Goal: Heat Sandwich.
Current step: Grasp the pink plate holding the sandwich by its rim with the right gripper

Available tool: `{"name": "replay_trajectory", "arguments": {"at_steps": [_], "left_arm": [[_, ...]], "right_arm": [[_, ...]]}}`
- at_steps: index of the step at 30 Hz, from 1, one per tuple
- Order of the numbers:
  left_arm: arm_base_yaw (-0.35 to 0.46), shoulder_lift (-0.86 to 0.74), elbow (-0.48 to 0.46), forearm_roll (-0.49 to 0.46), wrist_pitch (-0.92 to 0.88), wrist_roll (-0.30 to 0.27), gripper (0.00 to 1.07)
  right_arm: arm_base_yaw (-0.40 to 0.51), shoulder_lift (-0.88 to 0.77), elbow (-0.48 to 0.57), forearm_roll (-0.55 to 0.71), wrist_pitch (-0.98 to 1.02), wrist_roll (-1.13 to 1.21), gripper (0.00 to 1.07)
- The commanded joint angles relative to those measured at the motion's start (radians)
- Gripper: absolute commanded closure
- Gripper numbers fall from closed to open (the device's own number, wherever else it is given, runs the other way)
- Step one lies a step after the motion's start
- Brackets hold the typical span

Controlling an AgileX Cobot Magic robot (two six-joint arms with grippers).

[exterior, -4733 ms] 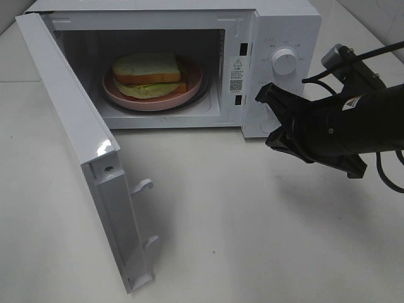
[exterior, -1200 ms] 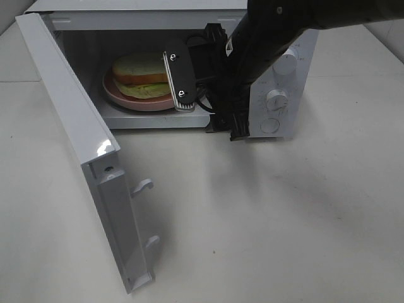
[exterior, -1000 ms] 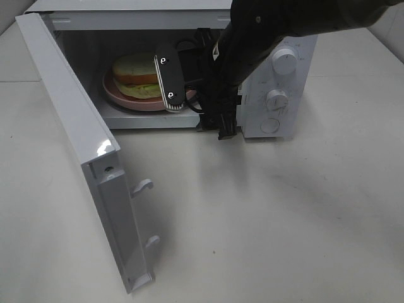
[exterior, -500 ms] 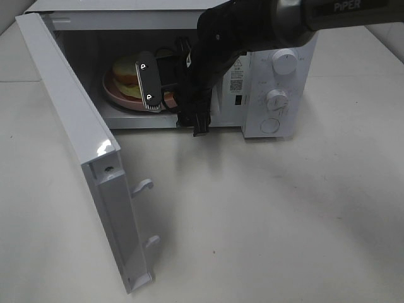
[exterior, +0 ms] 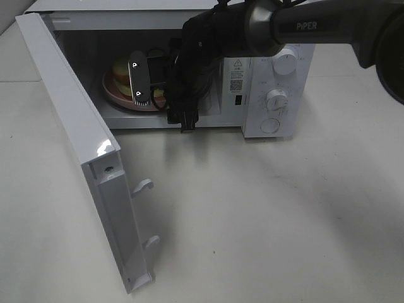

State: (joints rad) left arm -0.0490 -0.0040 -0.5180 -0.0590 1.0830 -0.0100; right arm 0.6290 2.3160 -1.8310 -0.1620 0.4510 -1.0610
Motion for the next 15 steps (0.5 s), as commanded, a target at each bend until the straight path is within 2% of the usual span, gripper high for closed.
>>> {"name": "replay_trajectory", "arguments": {"at_steps": [1,3,4,5,6,8,9,10,15], "left_arm": [[0.004,-0.017,0.001,0.002,-0.013,0.0,0.07],[0.004,-0.017,0.001,0.002,-0.013,0.0,0.07],[0.004,-0.017,0.001,0.002,-0.013,0.0,0.07],[0.004,-0.017,0.001,0.002,-0.013,0.0,0.07],[0.004,-0.017,0.001,0.002,-0.013,0.0,0.07],[0.004,-0.017,0.001,0.002,-0.013,0.0,0.07],[0.004,-0.017,0.001,0.002,-0.013,0.0,0.07],[0.004,-0.017,0.001,0.002,-0.013,0.0,0.07],[0.004,-0.017,0.001,0.002,-0.013,0.0,0.07]], "right_arm": [[-0.001,0.002,-0.01,-0.006,0.018,0.028,0.35],[-0.001,0.002,-0.01,-0.007,0.02,0.03,0.38],[-0.001,0.002,-0.01,-0.007,0.021,0.031,0.44],[-0.001,0.001,-0.01,-0.007,0.025,0.031,0.57],[-0.001,0.001,-0.01,-0.007,0.025,0.031,0.57],[-0.001,0.001,-0.01,-0.007,0.034,0.031,0.75],[-0.001,0.001,-0.01,-0.007,0.043,0.031,0.97],[-0.001,0.001,-0.01,-0.007,0.045,0.031,1.07],[-0.001,0.001,-0.01,-0.014,0.046,0.033,1.07]]}}
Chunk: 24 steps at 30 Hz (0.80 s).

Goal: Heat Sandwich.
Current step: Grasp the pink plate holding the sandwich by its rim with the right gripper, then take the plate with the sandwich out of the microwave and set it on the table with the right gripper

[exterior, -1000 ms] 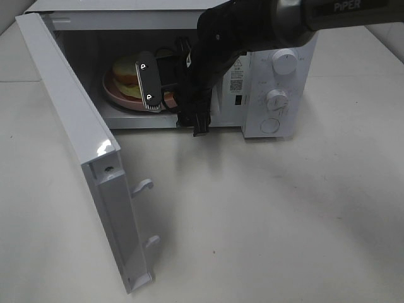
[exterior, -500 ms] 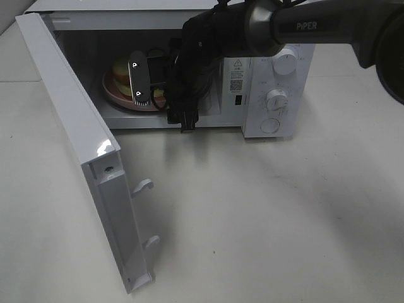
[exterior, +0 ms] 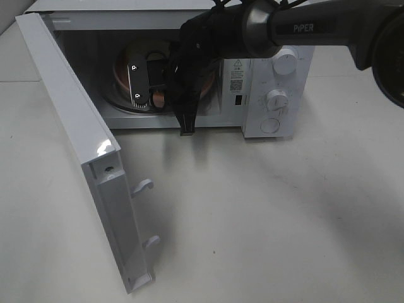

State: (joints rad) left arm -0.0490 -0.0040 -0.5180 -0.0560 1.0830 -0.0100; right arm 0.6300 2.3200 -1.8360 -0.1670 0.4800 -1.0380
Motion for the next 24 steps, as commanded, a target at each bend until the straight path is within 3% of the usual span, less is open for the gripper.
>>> {"name": "replay_trajectory", "arguments": {"at_steps": [1,14,24], "left_arm": [[0.004,-0.017,0.001,-0.001,-0.013,0.0,0.07],[0.004,-0.017,0.001,-0.001,-0.013,0.0,0.07],[0.004,-0.017,0.001,-0.001,-0.013,0.0,0.07]], "right_arm": [[-0.002,-0.003,-0.005,-0.009,0.017,0.01,1.07],[-0.002,-0.006,-0.005,-0.009,0.038,-0.066,1.07],[-0.001,-0.029,-0.003,0.0,0.135,-0.314,1.07]]}}
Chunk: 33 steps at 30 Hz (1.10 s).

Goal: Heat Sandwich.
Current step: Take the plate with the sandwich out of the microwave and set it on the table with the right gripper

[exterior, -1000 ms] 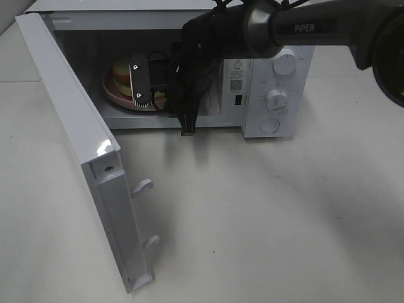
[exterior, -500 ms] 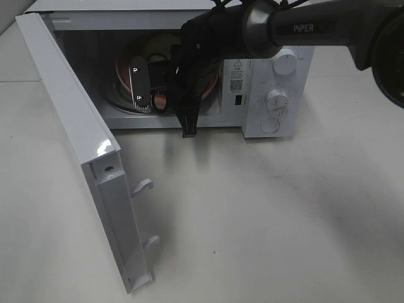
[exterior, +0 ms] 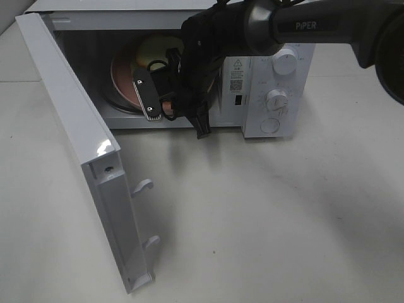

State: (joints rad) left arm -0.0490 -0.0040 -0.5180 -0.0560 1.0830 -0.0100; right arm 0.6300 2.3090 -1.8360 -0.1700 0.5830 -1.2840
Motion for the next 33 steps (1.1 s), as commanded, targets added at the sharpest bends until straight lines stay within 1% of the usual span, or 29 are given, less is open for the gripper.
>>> {"name": "replay_trajectory", "arguments": {"at_steps": [1,3,4,7,17,21,22,25,26,33], "left_arm": [[0.004,-0.017,0.001,-0.001,-0.013,0.0,0.07],[0.004,-0.017,0.001,-0.001,-0.013,0.001,0.07],[0.004,-0.017,0.001,-0.001,-0.013,0.001,0.07],[0.004,-0.017,0.001,-0.001,-0.013,0.001,0.07],[0.004,-0.017,0.001,-0.001,-0.013,0.001,0.07],[0.004,-0.017,0.001,-0.001,-0.013,0.001,0.07],[0.004,-0.017,0.001,-0.001,-0.013,0.001,0.07],[0.004,-0.017,0.001,-0.001,-0.013,0.0,0.07],[0.004,-0.017,0.001,-0.001,-0.013,0.0,0.07],[0.004,-0.017,0.001,-0.001,-0.013,0.0,0.07]], "right_arm": [[-0.001,-0.024,-0.003,0.01,0.042,-0.093,1.07],[-0.001,-0.029,-0.001,0.024,0.055,-0.121,1.07],[-0.001,-0.045,0.0,0.055,0.086,-0.185,1.07],[-0.001,-0.062,0.0,0.094,0.127,-0.256,1.07],[-0.001,-0.122,0.024,0.17,0.201,-0.373,1.07],[-0.001,-0.173,0.091,0.182,0.229,-0.404,1.07],[-0.001,-0.173,0.091,0.182,0.229,-0.404,1.07],[-0.001,-0.213,0.139,0.183,0.234,-0.41,1.07],[-0.001,-0.213,0.139,0.183,0.234,-0.41,1.07],[0.001,-0.284,0.223,0.208,0.253,-0.424,1.07]]}}
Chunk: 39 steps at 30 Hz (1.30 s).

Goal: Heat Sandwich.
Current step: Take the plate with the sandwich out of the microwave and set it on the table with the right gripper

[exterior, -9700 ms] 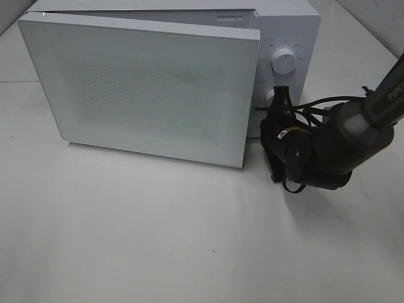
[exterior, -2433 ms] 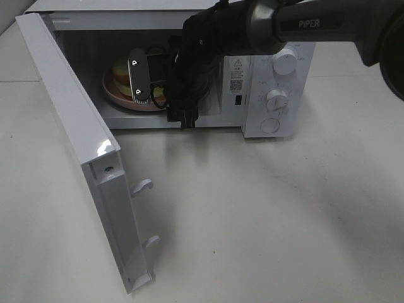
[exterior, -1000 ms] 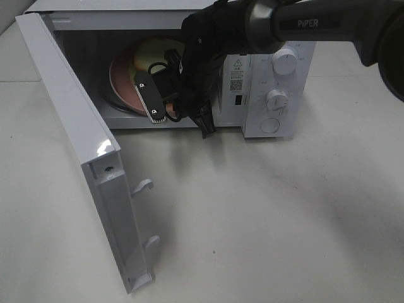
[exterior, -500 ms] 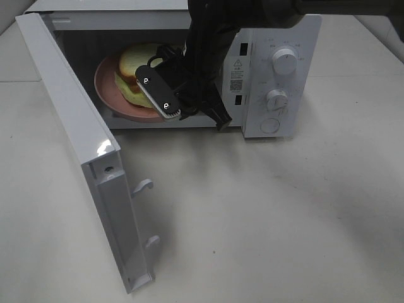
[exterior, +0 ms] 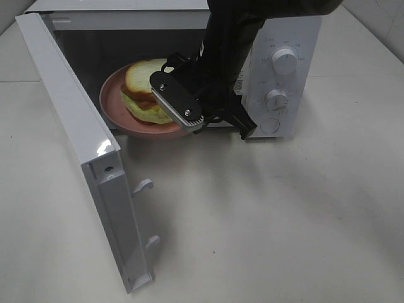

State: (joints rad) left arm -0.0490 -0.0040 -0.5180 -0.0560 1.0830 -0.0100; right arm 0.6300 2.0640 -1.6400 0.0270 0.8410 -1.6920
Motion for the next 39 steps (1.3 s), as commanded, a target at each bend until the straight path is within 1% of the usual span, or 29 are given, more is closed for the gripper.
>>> {"name": "replay_trajectory", "arguments": {"at_steps": [1,3,5,6,8,10,11,14,17,18,20,23,25,28,30,31,33,34,37,39], "left_arm": [[0.004,-0.017,0.001,-0.001,-0.013,0.0,0.07],[0.004,-0.017,0.001,-0.001,-0.013,0.0,0.07],[0.004,-0.017,0.001,-0.001,-0.013,0.0,0.07],[0.004,-0.017,0.001,-0.001,-0.013,0.0,0.07],[0.004,-0.017,0.001,-0.001,-0.013,0.0,0.07],[0.004,-0.017,0.001,-0.001,-0.013,0.0,0.07],[0.004,-0.017,0.001,-0.001,-0.013,0.0,0.07],[0.004,-0.017,0.001,-0.001,-0.013,0.0,0.07],[0.004,-0.017,0.001,-0.001,-0.013,0.0,0.07],[0.004,-0.017,0.001,-0.001,-0.013,0.0,0.07],[0.004,-0.017,0.001,-0.001,-0.013,0.0,0.07],[0.004,-0.017,0.001,-0.001,-0.013,0.0,0.07],[0.004,-0.017,0.001,-0.001,-0.013,0.0,0.07],[0.004,-0.017,0.001,-0.001,-0.013,0.0,0.07],[0.004,-0.017,0.001,-0.001,-0.013,0.0,0.07],[0.004,-0.017,0.001,-0.001,-0.013,0.0,0.07],[0.004,-0.017,0.001,-0.001,-0.013,0.0,0.07],[0.004,-0.017,0.001,-0.001,-0.013,0.0,0.07],[0.004,-0.017,0.001,-0.001,-0.013,0.0,0.07],[0.004,-0.017,0.001,-0.001,-0.013,0.0,0.07]], "right_arm": [[0.001,-0.061,0.058,0.011,-0.003,-0.015,1.07],[0.001,-0.07,0.075,0.011,-0.004,-0.013,1.07],[0.001,-0.098,0.112,0.011,-0.008,-0.008,1.07],[0.004,-0.124,0.151,0.011,-0.015,0.0,1.07],[0.01,-0.133,0.166,0.011,-0.017,0.004,1.07],[0.013,-0.166,0.216,0.011,-0.018,0.016,1.07],[0.013,-0.166,0.216,0.011,-0.018,0.016,1.07],[0.024,-0.208,0.274,0.011,-0.013,0.051,1.07],[0.024,-0.229,0.304,0.011,-0.007,0.074,1.07],[0.024,-0.248,0.333,0.011,0.002,0.099,1.07],[0.024,-0.261,0.35,0.01,0.005,0.112,1.07],[0.024,-0.313,0.415,0.008,0.007,0.136,1.07],[0.024,-0.325,0.429,0.008,0.007,0.141,1.07],[0.024,-0.383,0.5,0.007,0.003,0.168,1.07],[0.024,-0.397,0.513,0.007,0.001,0.172,1.07],[0.024,-0.426,0.548,0.004,-0.006,0.187,1.07],[0.024,-0.454,0.58,-0.001,-0.008,0.203,1.07],[0.024,-0.454,0.58,-0.001,-0.008,0.203,1.07],[0.024,-0.511,0.643,-0.027,-0.008,0.262,1.07],[0.024,-0.527,0.658,-0.032,-0.009,0.283,1.07]]}}
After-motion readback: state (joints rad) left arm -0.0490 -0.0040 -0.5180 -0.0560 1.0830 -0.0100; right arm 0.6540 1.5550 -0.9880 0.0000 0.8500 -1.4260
